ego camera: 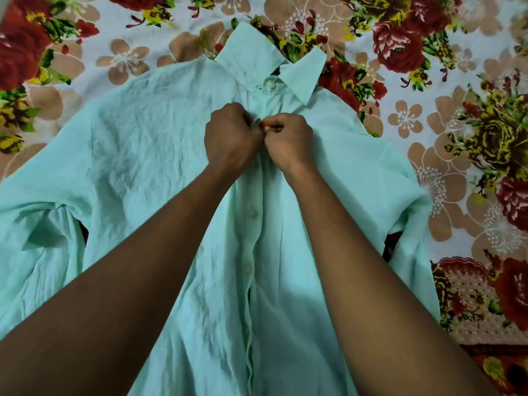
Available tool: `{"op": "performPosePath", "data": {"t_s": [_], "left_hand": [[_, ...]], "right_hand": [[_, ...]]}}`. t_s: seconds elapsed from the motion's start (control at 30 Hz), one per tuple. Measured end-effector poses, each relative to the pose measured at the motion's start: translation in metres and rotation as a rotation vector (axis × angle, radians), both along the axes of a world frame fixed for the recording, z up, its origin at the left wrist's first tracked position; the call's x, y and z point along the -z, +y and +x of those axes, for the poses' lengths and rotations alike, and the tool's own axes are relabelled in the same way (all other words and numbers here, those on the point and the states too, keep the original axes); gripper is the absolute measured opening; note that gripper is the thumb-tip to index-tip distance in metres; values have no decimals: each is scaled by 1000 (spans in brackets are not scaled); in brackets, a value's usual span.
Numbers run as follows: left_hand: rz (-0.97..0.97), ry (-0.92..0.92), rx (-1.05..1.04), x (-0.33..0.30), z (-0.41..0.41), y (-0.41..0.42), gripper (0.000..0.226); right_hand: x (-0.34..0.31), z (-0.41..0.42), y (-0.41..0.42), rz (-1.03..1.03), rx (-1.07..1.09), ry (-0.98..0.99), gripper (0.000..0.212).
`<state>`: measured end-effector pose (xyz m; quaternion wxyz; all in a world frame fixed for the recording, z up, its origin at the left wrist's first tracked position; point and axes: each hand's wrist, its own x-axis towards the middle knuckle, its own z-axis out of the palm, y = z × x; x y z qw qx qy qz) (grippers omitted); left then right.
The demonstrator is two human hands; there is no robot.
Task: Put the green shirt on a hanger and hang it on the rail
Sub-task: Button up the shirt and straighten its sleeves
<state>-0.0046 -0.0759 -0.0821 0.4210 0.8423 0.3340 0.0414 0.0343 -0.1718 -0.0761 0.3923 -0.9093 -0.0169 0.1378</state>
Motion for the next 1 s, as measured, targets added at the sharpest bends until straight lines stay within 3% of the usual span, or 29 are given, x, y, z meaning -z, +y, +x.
{"op": "performPosePath", "data": {"t_s": [0.13, 0.27, 0.47, 0.83, 1.0], "left_hand": [[-148, -48, -108, 2, 1, 10, 14], [-413, -53, -150, 2, 3, 21, 11], [-639, -145, -223, 5, 0, 22, 2], [-673, -204, -282, 14, -4, 19, 16], [-690, -248, -247, 17, -4, 13, 19]], "right_hand": [[9, 3, 6, -69, 4, -59, 9], [12, 1, 15, -148, 53, -110, 2], [15, -1, 13, 190, 211, 38, 4], [5, 4, -1, 380, 231, 298, 3], [4, 6, -3, 400, 224, 325, 4]]}}
